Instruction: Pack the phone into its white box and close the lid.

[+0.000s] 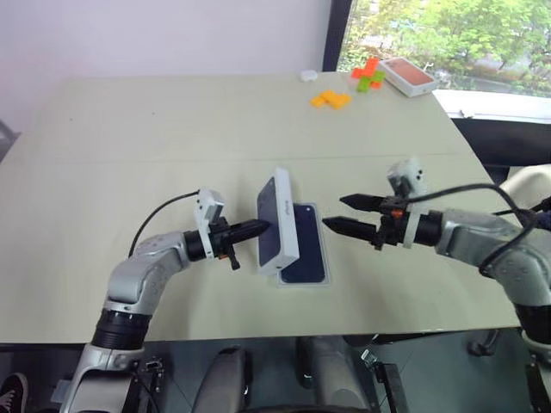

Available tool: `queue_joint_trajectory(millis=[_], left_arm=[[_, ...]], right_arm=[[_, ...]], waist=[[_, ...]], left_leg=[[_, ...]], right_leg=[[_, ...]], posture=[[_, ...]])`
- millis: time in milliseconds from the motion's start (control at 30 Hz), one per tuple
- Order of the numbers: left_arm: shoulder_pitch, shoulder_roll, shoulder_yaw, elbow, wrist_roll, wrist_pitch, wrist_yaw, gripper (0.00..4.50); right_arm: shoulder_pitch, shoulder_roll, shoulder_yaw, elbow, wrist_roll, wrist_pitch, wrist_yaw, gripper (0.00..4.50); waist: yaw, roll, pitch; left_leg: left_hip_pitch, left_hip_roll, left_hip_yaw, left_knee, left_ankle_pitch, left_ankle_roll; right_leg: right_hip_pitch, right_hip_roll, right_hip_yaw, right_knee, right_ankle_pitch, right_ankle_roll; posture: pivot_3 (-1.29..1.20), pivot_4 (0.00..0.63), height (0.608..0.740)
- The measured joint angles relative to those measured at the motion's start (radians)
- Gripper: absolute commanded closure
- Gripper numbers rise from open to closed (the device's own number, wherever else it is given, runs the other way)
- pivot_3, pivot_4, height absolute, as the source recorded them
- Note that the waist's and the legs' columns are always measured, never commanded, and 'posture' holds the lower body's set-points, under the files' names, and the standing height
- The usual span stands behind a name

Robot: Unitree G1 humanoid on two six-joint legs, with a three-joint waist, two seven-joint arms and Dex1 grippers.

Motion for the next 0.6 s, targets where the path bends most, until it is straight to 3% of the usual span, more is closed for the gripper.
queue_joint_trajectory(millis=[267, 600], left_arm=[[-0.003, -0.002, -0.015, -0.01, -0.002, 0.007, 0.003, 4.5], [-0.004, 0.018, 0.03, -0.027, -0.011, 0.024, 0.031, 4.5]], right_arm=[[-0.022, 0.052, 0.07, 0.043, -0.265, -0.128, 0.113, 0.02], [-0.036, 0.1, 0.1, 0.095, -0.441, -0.191, 0.186, 0.02]], waist=[[0.002, 0.0, 0.0], [0.001, 0.0, 0.0]], left_leg=[[0.0, -0.002, 0.0, 0.0, 0.0, 0.0], [0.001, -0.002, 0.0, 0.0, 0.0, 0.0]], right_leg=[[0.0, -0.002, 0.0, 0.0, 0.002, -0.004], [0.0, -0.002, 0.0, 0.001, 0.002, -0.004]], posture=[[0.0, 0.15, 0.74], [0.0, 0.15, 0.74]])
